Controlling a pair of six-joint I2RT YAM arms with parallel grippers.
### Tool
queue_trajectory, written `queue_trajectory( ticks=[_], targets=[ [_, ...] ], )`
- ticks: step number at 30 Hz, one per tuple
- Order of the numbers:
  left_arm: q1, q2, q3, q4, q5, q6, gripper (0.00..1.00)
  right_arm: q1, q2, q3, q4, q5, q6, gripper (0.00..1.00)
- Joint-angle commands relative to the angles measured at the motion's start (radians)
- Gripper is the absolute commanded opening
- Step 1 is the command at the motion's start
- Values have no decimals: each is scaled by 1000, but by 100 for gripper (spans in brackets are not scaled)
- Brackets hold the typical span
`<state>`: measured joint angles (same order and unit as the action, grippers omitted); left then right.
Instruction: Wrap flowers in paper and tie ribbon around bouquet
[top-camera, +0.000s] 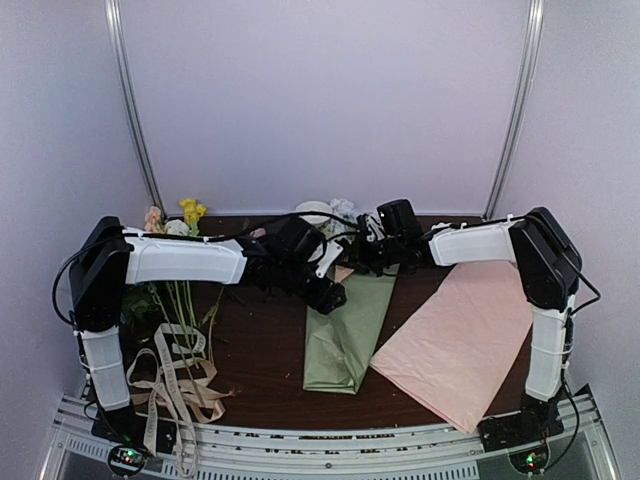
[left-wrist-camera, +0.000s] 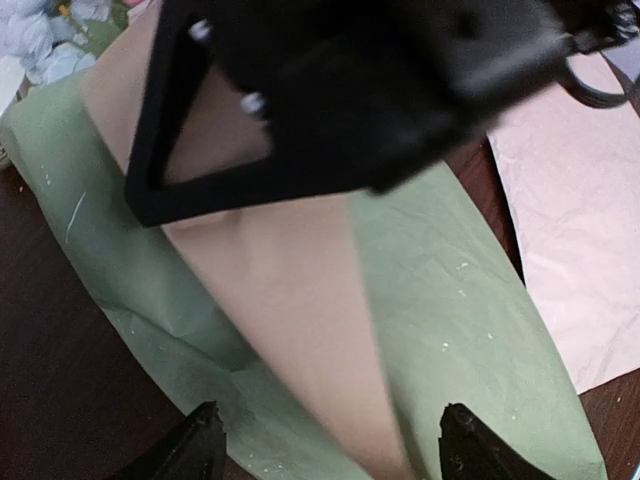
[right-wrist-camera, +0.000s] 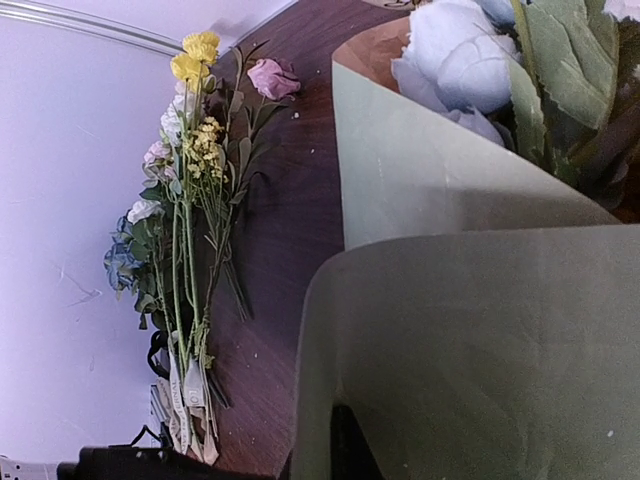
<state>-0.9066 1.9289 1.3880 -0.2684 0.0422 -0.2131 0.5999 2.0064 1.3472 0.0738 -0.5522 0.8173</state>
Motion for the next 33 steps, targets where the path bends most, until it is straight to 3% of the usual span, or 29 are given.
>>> queue_trajectory(
  ticks=[1,4,6,11,13,15,23,28,33],
  targets=[
    [-54,33,74,-97,-182,98,77,8,-40,-2,-10,32,2,0],
    [-64,61,113,-142,-267,108,76,8,-38,-5,-9,31,2,1],
    [-73,71,125,-151,-307,114,69,8,-39,-6,-7,27,4,1],
    [-69,60,105,-130,-319,80,31,8,-49,-10,-20,26,-17,2],
    [-47,46,59,-53,-206,52,11,8,-50,-10,-23,19,-27,4],
    [-3,42,-4,15,-75,-4,0,8,-55,-8,-26,1,-42,9],
    [156,63,-258,358,220,-272,0,17,-185,-77,-109,13,-193,34],
    [203,99,-324,501,315,-373,0,105,-271,-173,-147,43,-332,39],
    [217,90,-353,541,326,-391,0,228,-212,-149,-213,25,-423,38]
  ],
)
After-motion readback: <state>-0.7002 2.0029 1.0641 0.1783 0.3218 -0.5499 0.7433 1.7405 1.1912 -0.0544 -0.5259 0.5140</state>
